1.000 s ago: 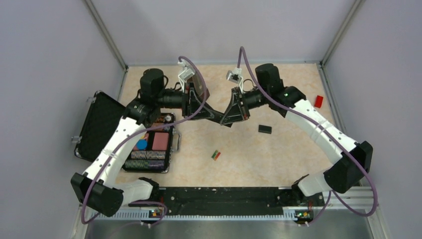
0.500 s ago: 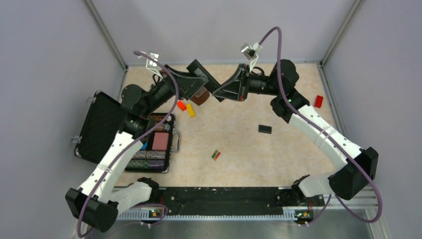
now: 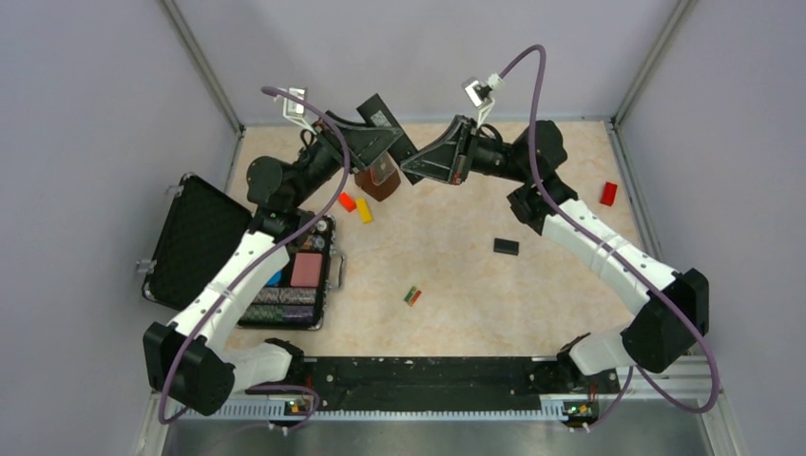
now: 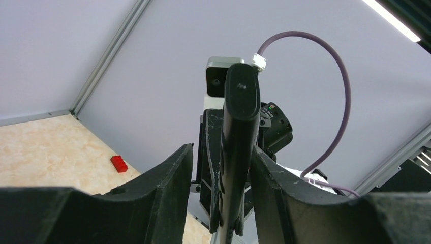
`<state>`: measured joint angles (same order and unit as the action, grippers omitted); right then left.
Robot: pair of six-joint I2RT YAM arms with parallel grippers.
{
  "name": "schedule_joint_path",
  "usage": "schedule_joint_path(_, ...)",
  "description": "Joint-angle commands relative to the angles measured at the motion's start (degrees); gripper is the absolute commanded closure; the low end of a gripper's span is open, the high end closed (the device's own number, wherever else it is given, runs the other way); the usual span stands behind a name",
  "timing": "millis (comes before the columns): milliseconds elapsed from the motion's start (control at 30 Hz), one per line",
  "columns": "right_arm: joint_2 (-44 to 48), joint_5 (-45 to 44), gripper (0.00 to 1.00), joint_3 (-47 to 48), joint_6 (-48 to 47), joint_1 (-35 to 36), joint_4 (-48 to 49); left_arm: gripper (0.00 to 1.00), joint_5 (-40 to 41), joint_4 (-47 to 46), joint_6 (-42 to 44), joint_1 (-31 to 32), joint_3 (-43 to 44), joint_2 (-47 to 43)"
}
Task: Load the batteries into the remote control
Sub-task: Adjust the remote control.
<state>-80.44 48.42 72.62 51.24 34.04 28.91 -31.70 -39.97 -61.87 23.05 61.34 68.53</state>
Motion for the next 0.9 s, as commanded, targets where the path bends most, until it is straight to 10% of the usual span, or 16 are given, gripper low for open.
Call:
schedule_joint_path(0,-0.42,-1.27,1.00,0.55,3.01,0.76,5.64,0.53,-1.36,-2.79,1.42,0.76,1.76,-0.51)
schedule_joint_path(233,-2.83,-2.58,0.96,1.10,8.10,0.72,4.49,1.00,0.70,8.43,11.52,0.86,3.41,-2.63)
schedule_joint_path(433,1.49,-10.81,0.28,-1.70,0.35,0.68,-7.63,1.00,6.91,22.40,25.15,0.69,4.89,-5.34)
schedule_joint_path(867,-1.26,-47.65,0.58,-4.39,1.48,6.47,-49.54,1.00,34.43,39.71,45.36,0.48,-3.56,-14.55)
